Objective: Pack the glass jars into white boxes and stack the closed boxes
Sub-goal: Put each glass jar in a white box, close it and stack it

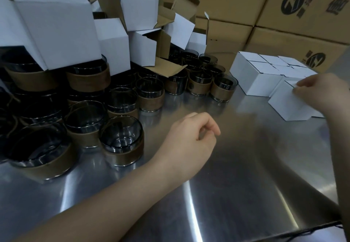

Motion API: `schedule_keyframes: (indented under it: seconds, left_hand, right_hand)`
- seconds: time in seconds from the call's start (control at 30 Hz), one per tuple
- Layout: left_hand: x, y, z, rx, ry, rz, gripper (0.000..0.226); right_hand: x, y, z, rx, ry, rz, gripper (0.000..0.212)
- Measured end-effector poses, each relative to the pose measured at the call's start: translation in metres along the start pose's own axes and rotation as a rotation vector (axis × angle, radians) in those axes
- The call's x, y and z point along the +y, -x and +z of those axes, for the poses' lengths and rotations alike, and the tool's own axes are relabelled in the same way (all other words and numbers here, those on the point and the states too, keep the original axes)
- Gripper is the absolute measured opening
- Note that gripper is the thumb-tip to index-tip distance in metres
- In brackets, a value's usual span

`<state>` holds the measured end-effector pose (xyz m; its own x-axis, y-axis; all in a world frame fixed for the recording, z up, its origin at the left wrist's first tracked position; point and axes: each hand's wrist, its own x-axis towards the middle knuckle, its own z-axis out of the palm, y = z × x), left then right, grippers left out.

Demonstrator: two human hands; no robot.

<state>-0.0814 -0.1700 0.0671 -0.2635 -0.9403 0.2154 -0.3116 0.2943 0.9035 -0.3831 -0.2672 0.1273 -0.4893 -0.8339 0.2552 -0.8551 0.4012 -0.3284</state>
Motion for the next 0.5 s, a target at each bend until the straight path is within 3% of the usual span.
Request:
schedule_keyframes:
  seconds: [0.23,0.5]
  left_hand:
    - [-0.002,-0.001,0.0,-0.014,-0.028,0.017,0.018]
    - [-0.005,-0.001,0.001,-0.028,-0.059,0.051,0.017]
  right_hand:
    - [0.008,-0.019,0.009,0.032,0.037,-0.012,0.026]
    - [0.002,-0.018,0.014,0.081,0.018,-0.063,0.031]
